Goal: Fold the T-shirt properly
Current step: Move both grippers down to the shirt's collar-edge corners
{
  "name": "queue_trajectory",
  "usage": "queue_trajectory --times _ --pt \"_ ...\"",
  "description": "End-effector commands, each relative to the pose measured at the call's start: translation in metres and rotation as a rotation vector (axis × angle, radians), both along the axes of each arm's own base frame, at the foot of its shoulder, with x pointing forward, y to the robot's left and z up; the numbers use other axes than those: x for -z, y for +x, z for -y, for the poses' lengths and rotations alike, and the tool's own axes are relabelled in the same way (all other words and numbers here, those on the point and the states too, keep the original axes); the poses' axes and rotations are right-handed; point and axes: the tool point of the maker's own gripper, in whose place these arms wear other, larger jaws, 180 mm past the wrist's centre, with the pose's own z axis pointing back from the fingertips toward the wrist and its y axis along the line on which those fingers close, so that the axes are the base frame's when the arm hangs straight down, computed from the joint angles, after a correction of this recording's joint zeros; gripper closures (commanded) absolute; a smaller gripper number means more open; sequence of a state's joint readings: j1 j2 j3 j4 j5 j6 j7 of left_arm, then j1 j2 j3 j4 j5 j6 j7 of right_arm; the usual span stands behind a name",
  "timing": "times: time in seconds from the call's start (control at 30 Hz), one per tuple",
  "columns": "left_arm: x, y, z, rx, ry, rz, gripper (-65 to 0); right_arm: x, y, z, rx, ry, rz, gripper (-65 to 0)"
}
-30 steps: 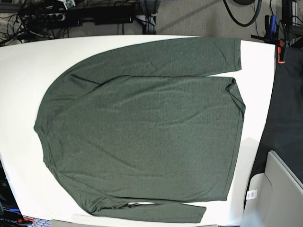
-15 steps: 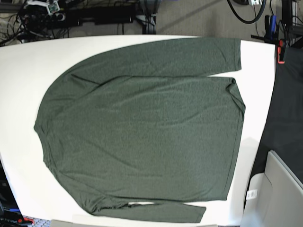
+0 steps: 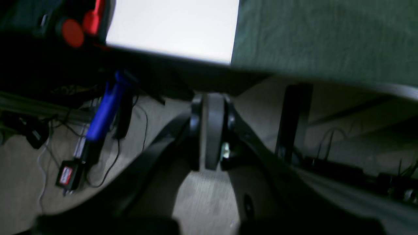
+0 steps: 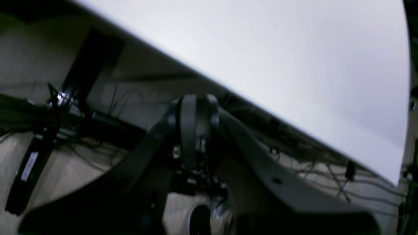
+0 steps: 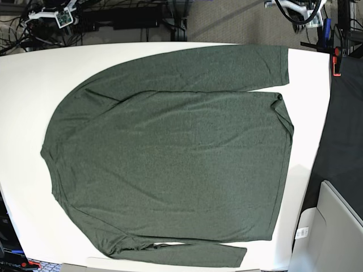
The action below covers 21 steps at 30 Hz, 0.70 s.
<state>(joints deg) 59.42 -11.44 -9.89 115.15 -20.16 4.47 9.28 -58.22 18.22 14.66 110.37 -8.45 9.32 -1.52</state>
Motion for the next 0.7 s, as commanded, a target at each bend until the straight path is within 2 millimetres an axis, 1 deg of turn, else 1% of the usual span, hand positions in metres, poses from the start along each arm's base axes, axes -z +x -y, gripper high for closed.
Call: queue_trajectory --times 0.0,0.17,0.27,0.33,0.47,0.6,0.67 --pt "-0.010 0.008 0.000 0.015 0.012 0.027 -1.0 -0.011 0.005 -0.002 -0.016 0.001 0.037 -5.0" --pt "-0.012 0.042 0.004 0.010 -0.014 0.045 -1.1 -0.026 0.023 0.000 -0.020 -0.013 0.101 -5.0" --pt "-0.010 0.059 0.005 0.003 -0.031 0.041 -1.2 -0.031 0.034 0.001 -0.019 -0.019 0.133 -5.0" --pt "-0.007 0.070 0.007 0.000 -0.049 0.021 -1.6 -0.030 0.041 0.005 0.003 -0.036 0.125 -5.0" --pt "0.000 0.089 0.009 -0.016 -0.087 -0.053 -6.6 -0.034 0.059 0.011 0.040 -0.062 0.127 -5.0" --pt "0.001 0.101 0.012 -0.020 -0.108 -0.081 -9.2 -0.040 0.073 0.012 0.049 -0.064 0.162 -5.0" --pt "0.000 0.104 0.012 -0.019 -0.110 -0.077 -12.0 -0.042 0.078 0.013 0.049 -0.065 0.179 -5.0"
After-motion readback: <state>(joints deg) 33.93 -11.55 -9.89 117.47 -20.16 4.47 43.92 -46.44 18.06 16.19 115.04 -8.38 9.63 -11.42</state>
